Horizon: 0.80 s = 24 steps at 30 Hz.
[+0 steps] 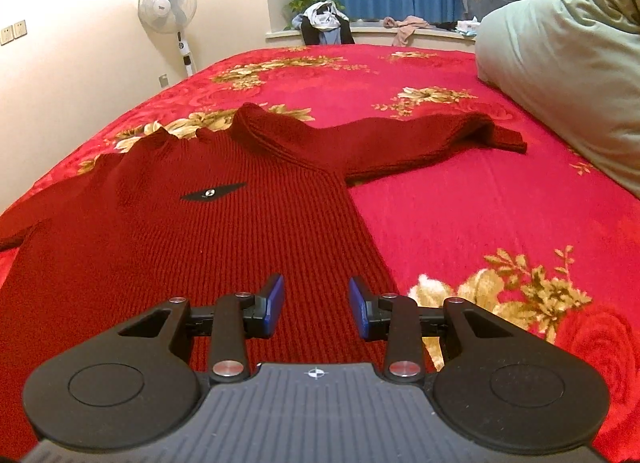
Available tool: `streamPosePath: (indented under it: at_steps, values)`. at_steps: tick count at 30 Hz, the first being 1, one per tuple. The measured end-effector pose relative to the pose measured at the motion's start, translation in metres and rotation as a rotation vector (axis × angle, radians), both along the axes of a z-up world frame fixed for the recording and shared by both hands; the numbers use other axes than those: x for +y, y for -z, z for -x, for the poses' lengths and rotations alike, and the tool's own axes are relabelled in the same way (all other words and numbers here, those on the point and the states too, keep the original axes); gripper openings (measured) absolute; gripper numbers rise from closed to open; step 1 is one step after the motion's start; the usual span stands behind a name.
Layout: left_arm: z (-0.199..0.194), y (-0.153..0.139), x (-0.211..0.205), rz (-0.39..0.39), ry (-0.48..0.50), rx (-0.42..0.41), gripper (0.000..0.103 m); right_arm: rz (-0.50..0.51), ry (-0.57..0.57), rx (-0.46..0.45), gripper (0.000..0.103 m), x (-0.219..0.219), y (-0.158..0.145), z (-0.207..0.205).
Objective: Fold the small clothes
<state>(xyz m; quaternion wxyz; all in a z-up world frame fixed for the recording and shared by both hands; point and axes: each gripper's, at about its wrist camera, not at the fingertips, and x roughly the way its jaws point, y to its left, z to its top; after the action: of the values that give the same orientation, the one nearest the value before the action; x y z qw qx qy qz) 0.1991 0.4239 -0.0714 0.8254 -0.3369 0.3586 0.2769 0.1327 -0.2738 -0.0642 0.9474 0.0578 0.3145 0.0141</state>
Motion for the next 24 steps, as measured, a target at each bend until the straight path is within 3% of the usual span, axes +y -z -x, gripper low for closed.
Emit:
streamPosePath:
  at_steps: [6, 9, 11, 14, 20, 22, 24]
  values:
    - [-0.008, 0.008, 0.007, -0.005, -0.029, 0.002, 0.05, 0.031, -0.004, 0.043, 0.037, 0.002, 0.006, -0.004]
    - [-0.015, 0.008, 0.003, -0.05, -0.029, 0.021, 0.039, 0.035, -0.003, 0.073, 0.036, 0.0, 0.01, -0.007]
    - [-0.018, 0.006, 0.001, -0.08, -0.035, 0.018, 0.02, 0.044, -0.005, 0.095, 0.034, 0.0, 0.013, -0.009]
    - [-0.02, -0.007, -0.007, -0.171, -0.04, -0.006, 0.012, 0.055, -0.012, 0.131, 0.026, 0.002, 0.018, -0.011]
    - [-0.031, -0.048, -0.057, -0.431, 0.011, -0.057, 0.011, 0.062, -0.042, 0.156, 0.018, 0.006, 0.022, -0.011]
    - [-0.038, -0.07, -0.105, -0.663, 0.114, -0.101, 0.011, 0.066, -0.057, 0.159, 0.018, 0.008, 0.024, -0.011]
    - [-0.034, -0.09, -0.173, -0.883, 0.314, -0.248, 0.011, 0.066, -0.072, 0.161, 0.018, 0.009, 0.025, -0.011]
